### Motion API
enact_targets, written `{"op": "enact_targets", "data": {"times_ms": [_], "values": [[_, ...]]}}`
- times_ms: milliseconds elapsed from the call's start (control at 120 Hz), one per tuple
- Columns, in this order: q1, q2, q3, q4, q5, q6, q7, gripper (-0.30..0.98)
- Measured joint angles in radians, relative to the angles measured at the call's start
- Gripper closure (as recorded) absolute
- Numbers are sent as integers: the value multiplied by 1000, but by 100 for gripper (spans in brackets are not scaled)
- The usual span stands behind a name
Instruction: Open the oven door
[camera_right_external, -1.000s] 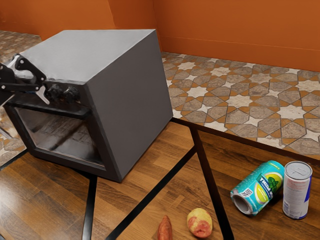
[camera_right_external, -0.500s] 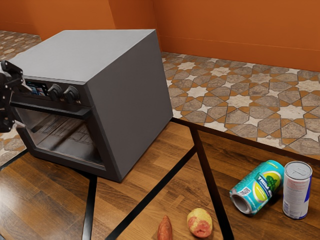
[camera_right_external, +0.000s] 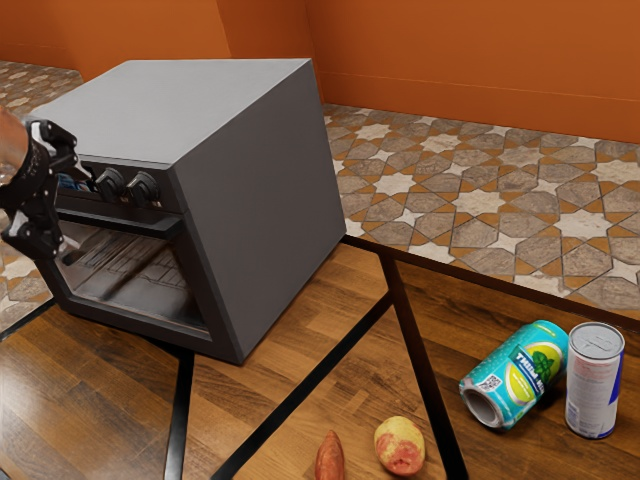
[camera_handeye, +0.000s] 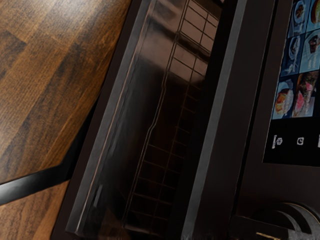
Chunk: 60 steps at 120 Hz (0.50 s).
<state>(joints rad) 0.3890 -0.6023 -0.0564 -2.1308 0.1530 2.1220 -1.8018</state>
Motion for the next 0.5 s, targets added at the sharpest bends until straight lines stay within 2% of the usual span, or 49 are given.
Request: {"op": "enact_targets", "data": {"times_ms": [500], "values": [[16, 34, -24, -74, -5, 55, -23, 0]]}}
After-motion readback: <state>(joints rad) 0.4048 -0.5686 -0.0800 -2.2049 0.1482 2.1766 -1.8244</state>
